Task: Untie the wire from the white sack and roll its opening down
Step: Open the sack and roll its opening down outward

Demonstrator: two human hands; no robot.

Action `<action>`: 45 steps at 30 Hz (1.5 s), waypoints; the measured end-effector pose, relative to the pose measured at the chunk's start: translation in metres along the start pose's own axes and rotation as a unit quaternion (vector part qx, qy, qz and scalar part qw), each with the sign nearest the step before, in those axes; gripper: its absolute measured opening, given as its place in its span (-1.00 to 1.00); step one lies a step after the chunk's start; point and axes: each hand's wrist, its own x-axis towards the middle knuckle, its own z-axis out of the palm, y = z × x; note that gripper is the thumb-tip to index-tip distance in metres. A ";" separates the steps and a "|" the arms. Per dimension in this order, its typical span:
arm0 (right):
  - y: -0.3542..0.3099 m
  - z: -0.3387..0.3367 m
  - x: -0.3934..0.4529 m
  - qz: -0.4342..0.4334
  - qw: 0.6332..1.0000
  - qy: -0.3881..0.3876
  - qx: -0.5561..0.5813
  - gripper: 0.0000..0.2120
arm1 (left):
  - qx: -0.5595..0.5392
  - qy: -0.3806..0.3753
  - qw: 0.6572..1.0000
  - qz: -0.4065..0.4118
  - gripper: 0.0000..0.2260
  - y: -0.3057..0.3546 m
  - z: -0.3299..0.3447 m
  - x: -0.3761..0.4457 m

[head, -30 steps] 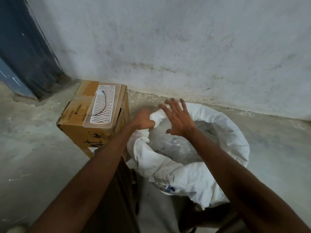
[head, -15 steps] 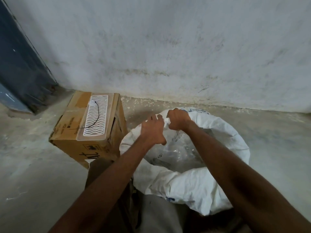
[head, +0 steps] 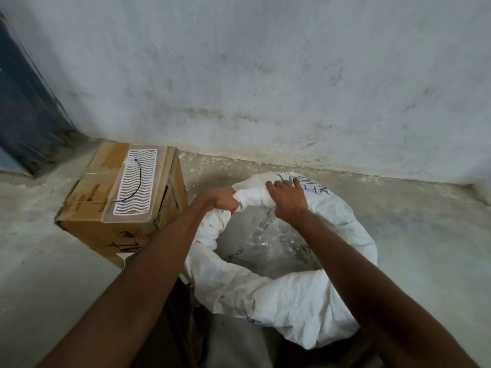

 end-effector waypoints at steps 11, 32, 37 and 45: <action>0.016 -0.034 0.023 0.075 0.955 -0.205 0.198 -0.51 | 0.242 0.242 0.933 0.116 -0.26 0.051 0.056 0.004; 0.052 -0.013 0.002 0.148 0.934 -0.181 0.269 -0.53 | 0.240 0.222 0.926 0.188 -0.18 0.094 0.064 0.028; 0.059 -0.006 -0.014 0.162 0.941 -0.141 0.263 -0.40 | 0.145 0.167 0.961 0.166 -0.56 0.103 0.055 0.041; 0.052 0.020 -0.055 0.232 0.962 -0.048 0.138 -0.60 | 0.136 -0.026 0.984 0.113 -0.42 0.107 0.010 0.053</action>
